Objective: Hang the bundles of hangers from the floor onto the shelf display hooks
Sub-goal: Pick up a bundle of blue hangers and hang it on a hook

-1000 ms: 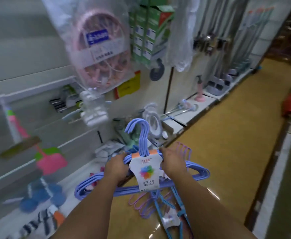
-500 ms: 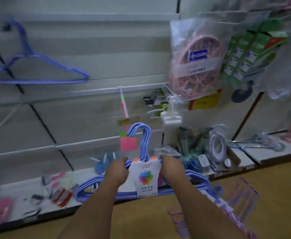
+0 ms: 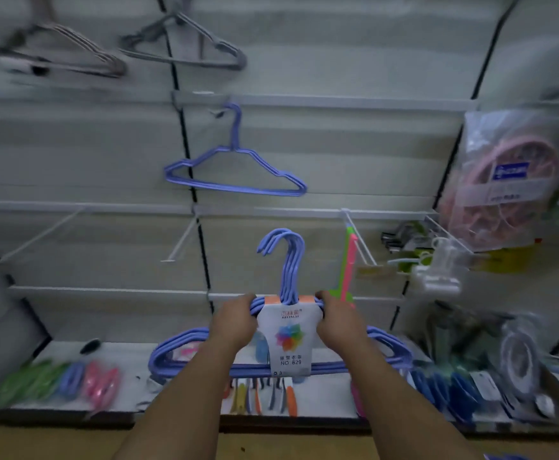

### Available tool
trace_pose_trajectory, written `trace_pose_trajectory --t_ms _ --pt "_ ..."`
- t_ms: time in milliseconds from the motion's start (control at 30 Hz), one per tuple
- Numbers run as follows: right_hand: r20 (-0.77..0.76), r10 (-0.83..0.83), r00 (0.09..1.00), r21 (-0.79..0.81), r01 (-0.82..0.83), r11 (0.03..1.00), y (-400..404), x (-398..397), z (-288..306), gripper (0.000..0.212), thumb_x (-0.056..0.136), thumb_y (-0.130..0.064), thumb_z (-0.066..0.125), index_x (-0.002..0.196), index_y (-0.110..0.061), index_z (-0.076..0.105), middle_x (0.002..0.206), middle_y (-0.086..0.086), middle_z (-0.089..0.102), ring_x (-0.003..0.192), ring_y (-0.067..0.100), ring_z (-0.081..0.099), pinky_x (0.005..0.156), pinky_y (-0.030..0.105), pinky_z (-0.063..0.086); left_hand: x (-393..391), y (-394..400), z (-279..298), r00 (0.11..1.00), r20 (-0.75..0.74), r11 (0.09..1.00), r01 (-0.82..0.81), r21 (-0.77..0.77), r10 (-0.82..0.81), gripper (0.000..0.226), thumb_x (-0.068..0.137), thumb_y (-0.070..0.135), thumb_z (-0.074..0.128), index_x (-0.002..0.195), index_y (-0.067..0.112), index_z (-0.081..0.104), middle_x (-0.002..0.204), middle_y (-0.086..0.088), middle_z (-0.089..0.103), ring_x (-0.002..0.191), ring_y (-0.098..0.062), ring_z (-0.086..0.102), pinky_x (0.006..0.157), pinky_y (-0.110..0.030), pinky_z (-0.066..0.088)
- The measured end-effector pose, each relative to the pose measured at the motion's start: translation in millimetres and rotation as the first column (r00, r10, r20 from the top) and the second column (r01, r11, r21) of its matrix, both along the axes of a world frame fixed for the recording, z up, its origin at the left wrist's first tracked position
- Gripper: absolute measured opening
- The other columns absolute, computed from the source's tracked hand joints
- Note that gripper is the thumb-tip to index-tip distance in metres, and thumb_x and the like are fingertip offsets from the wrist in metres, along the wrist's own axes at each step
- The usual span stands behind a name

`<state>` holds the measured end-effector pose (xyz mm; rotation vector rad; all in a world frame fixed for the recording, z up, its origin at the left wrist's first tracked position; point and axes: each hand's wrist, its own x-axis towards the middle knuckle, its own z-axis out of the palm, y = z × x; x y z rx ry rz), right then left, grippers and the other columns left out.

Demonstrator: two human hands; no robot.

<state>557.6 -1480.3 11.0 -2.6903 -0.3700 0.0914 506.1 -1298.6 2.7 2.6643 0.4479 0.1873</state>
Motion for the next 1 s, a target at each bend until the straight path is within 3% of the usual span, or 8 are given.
trace_pose_trajectory --t_ms 233,367,467,567,700,800,900,1000 --pt "-0.081 0.099 0.992 0.344 -0.066 0.937 75.1 -8.3 50.1 0.045 0.082 -0.01 0.049 0.123 -0.025 0.058 0.114 0.006 0.066 0.104 0.028 0.059 0.081 0.034 0.045 -10.4 90.1 49.6 0.993 0.1 0.997 -0.068 0.043 0.064 0.023 0.084 0.01 0.049 0.1 0.019 0.062 0.098 -0.011 0.068 0.092 -0.034 0.06 0.07 -0.032 0.043" --pt "-0.201 0.149 0.968 0.575 -0.006 0.818 110.1 -6.3 82.6 0.048 0.077 -0.027 0.048 0.122 -0.02 0.06 0.121 0.005 0.062 0.114 0.023 0.054 0.101 0.038 0.042 -8.4 118.8 71.7 0.987 0.146 0.996 -0.081 0.046 0.074 0.028 0.085 0.009 0.047 0.104 0.021 0.064 0.098 -0.009 0.068 0.091 -0.032 0.06 0.069 -0.031 0.043" --pt "-0.168 0.176 0.97 0.537 -0.059 0.841 127.8 2.9 91.4 0.052 0.086 -0.053 0.056 0.127 -0.021 0.057 0.127 0.001 0.059 0.118 0.021 0.053 0.103 0.039 0.04 -1.2 131.4 84.3 0.981 0.173 0.993 -0.102 0.065 0.089 0.028 0.086 0.011 0.047 0.104 0.023 0.064 0.101 -0.009 0.068 0.094 -0.032 0.06 0.068 -0.029 0.04" --pt "-0.037 0.093 0.995 0.396 -0.071 0.916 139.9 14.8 97.8 0.066 0.08 -0.07 0.05 0.131 -0.029 0.051 0.128 -0.002 0.06 0.117 0.024 0.055 0.1 0.044 0.042 10.4 138.3 95.1 0.975 0.203 0.993 -0.107 0.05 0.095 0.025 0.087 0.012 0.048 0.101 0.024 0.063 0.097 -0.009 0.068 0.089 -0.031 0.06 0.064 -0.028 0.037" --pt "0.138 0.013 0.99 0.332 -0.059 0.941 156.4 36.4 110.0 0.061 0.084 -0.067 0.048 0.132 -0.029 0.05 0.13 0.0 0.059 0.12 0.025 0.054 0.098 0.042 0.042 37.3 152.2 102.1 0.961 0.262 0.996 -0.083 -0.015 0.084 0.018 0.087 0.01 0.048 0.097 0.021 0.058 0.096 -0.009 0.067 0.079 -0.028 0.055 0.063 -0.029 0.039" --pt "0.134 0.014 0.991 0.406 -0.067 0.912 166.0 59.6 111.2 0.057 0.083 -0.067 0.049 0.126 -0.031 0.053 0.124 -0.001 0.062 0.115 0.025 0.057 0.097 0.047 0.043 59.3 160.1 107.6 0.938 0.339 0.99 -0.027 -0.141 0.074 0.033 0.087 0.014 0.053 0.118 0.025 0.051 0.108 -0.005 0.064 0.089 -0.027 0.058 0.075 -0.039 0.05" --pt "0.1 -0.008 0.995 0.49 -0.042 0.871 173.1 86.2 111.4 0.045 0.077 -0.069 0.05 0.108 -0.037 0.058 0.11 -0.005 0.067 0.106 0.022 0.061 0.094 0.048 0.045 79.0 164.4 119.4 0.941 0.334 0.996 -0.025 -0.081 0.051 0.042 0.088 0.031 0.055 0.129 0.028 0.046 0.117 -0.004 0.061 0.101 -0.028 0.058 0.076 -0.035 0.046" --pt "0.108 -0.032 0.994 0.532 -0.031 0.846 179.5 112.7 114.7 0.036 0.078 -0.067 0.053 0.1 -0.038 0.058 0.102 -0.008 0.068 0.101 0.021 0.062 0.093 0.047 0.046 99.9 167.1 129.9 0.935 0.354 0.997 -0.006 0.072 -0.02 0.025 0.093 0.035 0.048 0.116 0.028 0.052 0.11 -0.003 0.064 0.096 -0.028 0.058 0.069 -0.034 0.041"
